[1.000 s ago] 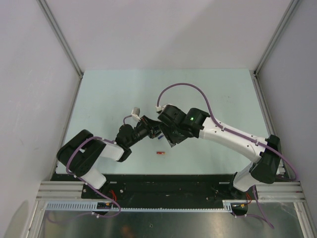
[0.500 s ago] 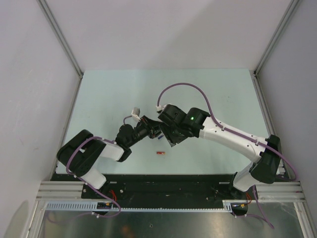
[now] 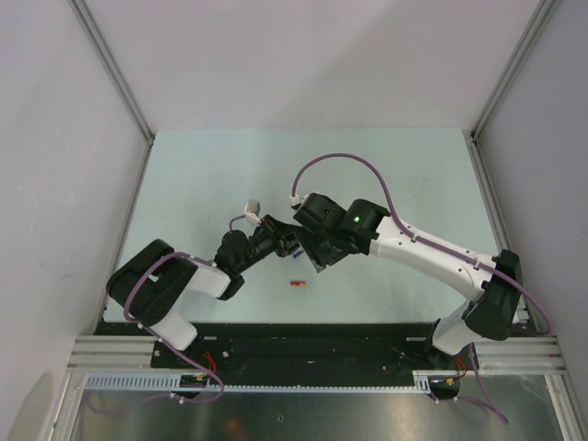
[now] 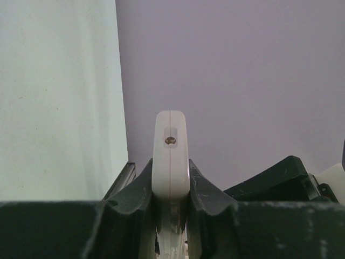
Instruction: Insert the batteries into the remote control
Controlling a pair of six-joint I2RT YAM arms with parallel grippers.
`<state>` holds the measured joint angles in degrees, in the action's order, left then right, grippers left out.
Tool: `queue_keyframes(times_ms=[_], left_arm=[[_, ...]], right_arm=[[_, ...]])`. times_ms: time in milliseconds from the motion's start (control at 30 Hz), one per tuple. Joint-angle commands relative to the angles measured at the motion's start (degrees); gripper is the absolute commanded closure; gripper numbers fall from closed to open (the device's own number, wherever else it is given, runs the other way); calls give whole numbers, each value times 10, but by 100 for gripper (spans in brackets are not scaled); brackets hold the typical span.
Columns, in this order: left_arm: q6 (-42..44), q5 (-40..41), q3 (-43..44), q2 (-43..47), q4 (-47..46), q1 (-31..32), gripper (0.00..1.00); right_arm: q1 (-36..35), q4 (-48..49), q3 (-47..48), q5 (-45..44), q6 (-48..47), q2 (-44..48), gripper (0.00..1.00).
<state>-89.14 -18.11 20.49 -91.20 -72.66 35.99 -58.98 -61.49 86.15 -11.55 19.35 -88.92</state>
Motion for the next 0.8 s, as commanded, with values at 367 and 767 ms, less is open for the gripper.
queue_keyframes(times_ms=[367, 767], left_arm=[[-29, -13, 18, -4, -79, 6, 100], [-26, -12, 23, -17, -79, 12, 100]], right_arm=[[11, -12, 11, -34, -9, 12, 38], [10, -10, 25, -27, -2, 11, 29]])
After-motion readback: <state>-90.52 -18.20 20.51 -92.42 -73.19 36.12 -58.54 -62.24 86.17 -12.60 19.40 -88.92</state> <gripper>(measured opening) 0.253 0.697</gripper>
